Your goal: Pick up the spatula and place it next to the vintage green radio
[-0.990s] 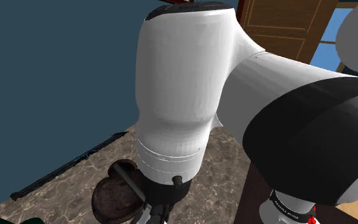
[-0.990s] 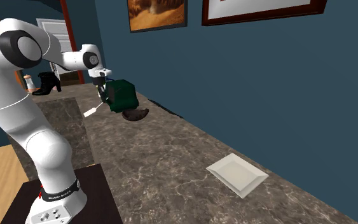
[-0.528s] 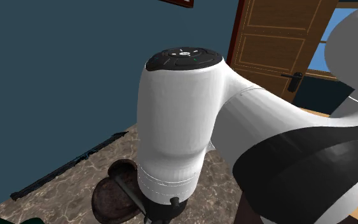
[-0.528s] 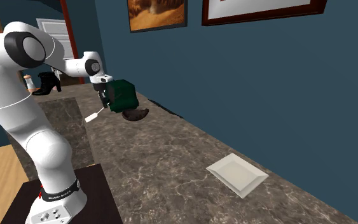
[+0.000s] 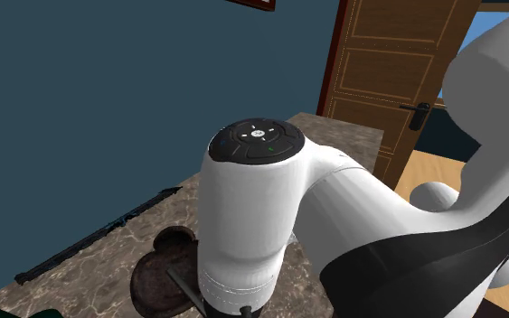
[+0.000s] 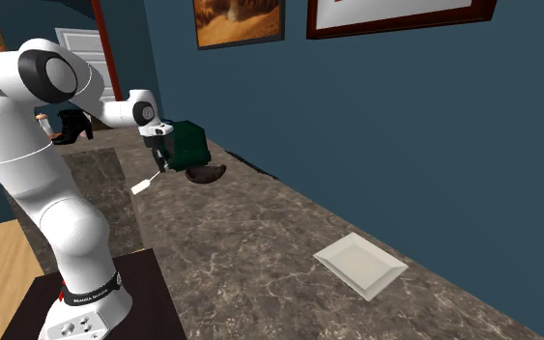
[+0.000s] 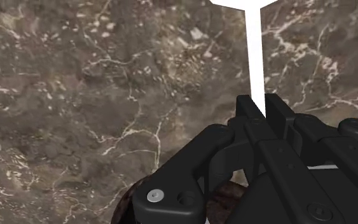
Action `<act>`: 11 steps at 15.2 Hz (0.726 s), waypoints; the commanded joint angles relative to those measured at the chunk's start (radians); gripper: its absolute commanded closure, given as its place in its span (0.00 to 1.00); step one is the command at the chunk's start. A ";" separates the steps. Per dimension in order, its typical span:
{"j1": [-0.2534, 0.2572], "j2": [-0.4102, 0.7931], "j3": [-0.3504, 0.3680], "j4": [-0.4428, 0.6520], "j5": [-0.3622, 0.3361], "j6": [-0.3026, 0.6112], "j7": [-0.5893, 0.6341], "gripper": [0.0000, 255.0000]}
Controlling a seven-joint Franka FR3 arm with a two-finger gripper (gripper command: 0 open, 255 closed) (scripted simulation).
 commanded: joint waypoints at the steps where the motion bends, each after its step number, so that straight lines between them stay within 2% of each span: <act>1: -0.001 0.016 0.006 -0.017 -0.009 0.031 0.010 1.00; 11: -0.011 0.111 0.027 -0.083 -0.080 0.175 0.068 1.00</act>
